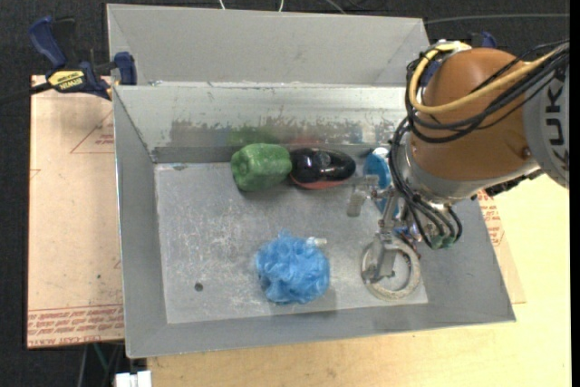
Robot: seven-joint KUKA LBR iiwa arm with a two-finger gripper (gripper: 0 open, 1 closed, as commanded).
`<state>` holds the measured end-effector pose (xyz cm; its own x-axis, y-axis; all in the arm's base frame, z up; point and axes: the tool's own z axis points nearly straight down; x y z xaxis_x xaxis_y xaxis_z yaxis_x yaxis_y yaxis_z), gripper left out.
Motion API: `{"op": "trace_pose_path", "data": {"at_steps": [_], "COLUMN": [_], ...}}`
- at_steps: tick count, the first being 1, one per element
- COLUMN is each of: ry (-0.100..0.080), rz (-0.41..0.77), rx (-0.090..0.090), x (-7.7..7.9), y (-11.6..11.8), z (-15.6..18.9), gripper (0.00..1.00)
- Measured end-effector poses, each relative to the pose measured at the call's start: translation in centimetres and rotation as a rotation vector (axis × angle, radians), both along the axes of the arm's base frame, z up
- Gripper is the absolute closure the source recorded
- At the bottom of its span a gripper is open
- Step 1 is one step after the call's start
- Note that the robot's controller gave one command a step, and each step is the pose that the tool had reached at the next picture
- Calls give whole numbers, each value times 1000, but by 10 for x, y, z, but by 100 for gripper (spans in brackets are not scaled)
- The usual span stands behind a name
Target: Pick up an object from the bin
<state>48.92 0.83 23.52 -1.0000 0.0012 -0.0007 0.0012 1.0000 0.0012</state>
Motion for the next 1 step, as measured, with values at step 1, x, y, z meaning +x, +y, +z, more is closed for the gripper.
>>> {"op": "trace_pose_path", "data": {"at_steps": [1], "ry": [0], "rz": [0], "rx": [0], "x": [0], "y": [0], "z": [0], "gripper": [0]}}
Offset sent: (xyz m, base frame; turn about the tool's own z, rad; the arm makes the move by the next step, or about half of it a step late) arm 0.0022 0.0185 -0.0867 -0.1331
